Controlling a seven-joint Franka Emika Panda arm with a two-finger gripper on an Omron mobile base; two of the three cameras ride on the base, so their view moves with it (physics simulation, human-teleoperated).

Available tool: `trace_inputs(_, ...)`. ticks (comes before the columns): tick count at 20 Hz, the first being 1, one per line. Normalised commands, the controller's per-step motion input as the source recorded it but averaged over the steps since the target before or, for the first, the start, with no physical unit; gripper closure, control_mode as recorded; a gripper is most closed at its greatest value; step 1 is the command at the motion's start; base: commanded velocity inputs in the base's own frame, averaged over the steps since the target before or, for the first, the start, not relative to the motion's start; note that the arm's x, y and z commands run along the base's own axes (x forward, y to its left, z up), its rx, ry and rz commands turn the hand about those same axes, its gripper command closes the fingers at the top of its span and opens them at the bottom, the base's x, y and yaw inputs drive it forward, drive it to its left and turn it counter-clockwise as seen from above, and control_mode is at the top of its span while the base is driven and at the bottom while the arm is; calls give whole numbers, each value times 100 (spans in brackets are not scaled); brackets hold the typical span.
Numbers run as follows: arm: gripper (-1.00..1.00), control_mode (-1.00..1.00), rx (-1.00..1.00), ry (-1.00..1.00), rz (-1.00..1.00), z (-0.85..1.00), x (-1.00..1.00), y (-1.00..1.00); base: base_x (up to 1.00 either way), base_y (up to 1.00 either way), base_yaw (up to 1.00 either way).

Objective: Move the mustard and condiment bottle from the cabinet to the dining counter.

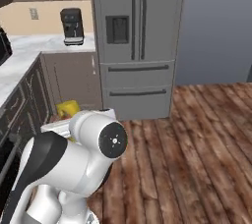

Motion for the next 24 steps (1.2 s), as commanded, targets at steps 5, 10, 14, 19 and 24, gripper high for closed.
trace_inputs(5, 100, 100, 0, 0, 0, 0, 0, 0, 13, 0, -42)
trace_inputs(10, 100, 100, 0, 0, 0, 0, 0, 0, 31, 6, -43)
trace_inputs(14, 100, 100, 0, 0, 0, 0, 0, 0, 33, 9, -43)
trace_inputs(19, 100, 100, 0, 0, 0, 0, 0, 0, 45, 10, -40)
trace_inputs(24, 100, 100, 0, 0, 0, 0, 0, 0, 58, 15, -34)
